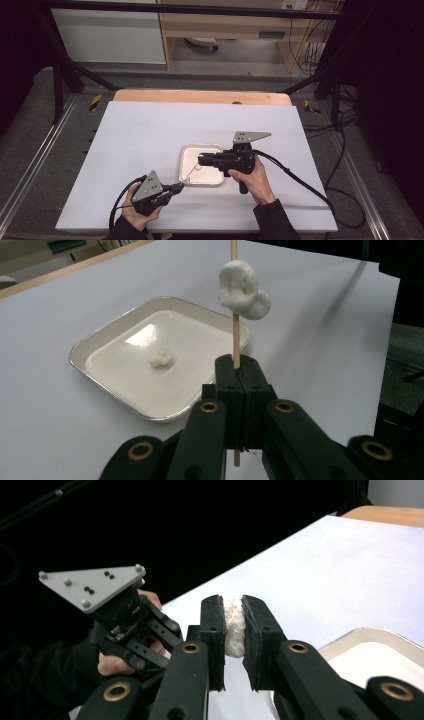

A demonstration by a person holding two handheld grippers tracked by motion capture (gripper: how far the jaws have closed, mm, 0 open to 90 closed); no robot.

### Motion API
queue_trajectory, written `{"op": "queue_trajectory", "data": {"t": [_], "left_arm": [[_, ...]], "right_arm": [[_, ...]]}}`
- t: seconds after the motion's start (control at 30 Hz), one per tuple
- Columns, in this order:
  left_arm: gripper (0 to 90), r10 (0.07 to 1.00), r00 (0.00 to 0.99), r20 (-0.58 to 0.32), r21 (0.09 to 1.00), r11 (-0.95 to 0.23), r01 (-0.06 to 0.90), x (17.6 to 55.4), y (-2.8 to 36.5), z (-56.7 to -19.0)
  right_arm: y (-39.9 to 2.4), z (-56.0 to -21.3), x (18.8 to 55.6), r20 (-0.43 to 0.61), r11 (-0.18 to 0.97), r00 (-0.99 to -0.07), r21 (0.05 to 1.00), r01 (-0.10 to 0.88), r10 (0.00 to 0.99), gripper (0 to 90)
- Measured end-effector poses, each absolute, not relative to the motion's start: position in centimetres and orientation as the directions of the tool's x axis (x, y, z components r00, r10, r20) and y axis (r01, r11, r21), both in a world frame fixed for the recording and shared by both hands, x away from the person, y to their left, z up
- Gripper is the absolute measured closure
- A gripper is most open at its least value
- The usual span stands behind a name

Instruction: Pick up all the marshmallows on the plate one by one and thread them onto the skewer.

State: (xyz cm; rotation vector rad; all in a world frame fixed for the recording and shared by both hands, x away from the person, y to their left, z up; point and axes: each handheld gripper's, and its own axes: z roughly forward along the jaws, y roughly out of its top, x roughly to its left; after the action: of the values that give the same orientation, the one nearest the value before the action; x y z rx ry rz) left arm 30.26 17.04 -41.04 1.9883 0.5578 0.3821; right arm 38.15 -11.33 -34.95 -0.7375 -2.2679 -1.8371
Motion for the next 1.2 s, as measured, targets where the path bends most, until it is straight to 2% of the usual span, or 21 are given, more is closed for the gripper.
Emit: {"op": "queue_trajectory", "data": {"t": [0.43, 0.67, 1.2], "left_arm": [[89.0, 0.527, 0.848, 0.052, 0.874, -0.435, 0.216, 30.3, 16.8, -41.1], [89.0, 0.51, 0.855, 0.092, 0.853, -0.484, 0.197, 30.2, 16.5, -41.1], [89.0, 0.499, 0.86, 0.106, 0.83, -0.521, 0.2, 30.3, 16.2, -41.1]], "right_arm": [[-11.2, -35.3, 37.9, 0.368, 0.199, -0.883, 0.88, 0.432, 0.291, 81.5], [-11.1, -35.5, 37.9, 0.368, 0.226, -0.886, 0.872, 0.435, 0.283, 81.5], [-10.7, -36.1, 37.7, 0.37, 0.271, -0.888, 0.856, 0.44, 0.273, 81.5]]}}
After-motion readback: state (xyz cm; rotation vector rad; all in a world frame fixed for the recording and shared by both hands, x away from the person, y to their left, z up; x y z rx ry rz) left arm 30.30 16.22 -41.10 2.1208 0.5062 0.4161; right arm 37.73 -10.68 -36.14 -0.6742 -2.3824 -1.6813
